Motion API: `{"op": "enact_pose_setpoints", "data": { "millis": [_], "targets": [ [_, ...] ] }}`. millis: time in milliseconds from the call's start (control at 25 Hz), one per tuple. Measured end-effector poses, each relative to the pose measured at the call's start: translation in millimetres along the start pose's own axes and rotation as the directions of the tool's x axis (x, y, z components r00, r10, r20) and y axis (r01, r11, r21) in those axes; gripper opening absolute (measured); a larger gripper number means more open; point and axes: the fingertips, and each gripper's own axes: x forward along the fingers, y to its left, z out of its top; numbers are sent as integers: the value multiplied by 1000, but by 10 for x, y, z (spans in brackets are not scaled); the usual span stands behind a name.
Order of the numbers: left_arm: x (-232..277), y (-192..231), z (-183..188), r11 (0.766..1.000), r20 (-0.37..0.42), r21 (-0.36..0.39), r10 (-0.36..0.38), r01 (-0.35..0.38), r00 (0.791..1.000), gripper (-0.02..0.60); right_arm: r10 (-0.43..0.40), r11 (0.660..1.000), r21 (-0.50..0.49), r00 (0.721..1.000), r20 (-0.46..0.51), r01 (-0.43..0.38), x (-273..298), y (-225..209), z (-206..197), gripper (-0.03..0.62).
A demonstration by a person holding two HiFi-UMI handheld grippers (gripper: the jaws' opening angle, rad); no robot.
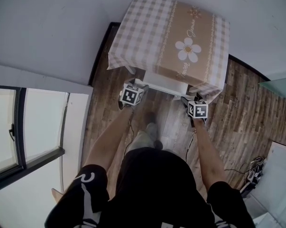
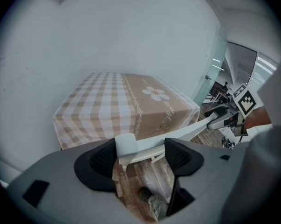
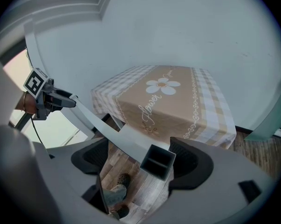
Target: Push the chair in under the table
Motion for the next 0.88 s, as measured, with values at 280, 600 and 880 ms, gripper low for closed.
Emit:
{"op": "enact_pose_setpoints", "data": {
  "millis": [280,600,880],
  "targets": [
    [154,95,211,1000,-8,11,-6,6,1000,342,-9,1000,7,1000,1,9,117,-118,176,428],
    [317,181,415,1000,-7,22,-17,17,1000,342,-20,1000,15,1000,5,20,227,-238,357,428],
    [451,243,593,999,-8,29,-24,25,1000,343,-38,999,21,999,10,38,322,-358,500,428]
  ]
}}
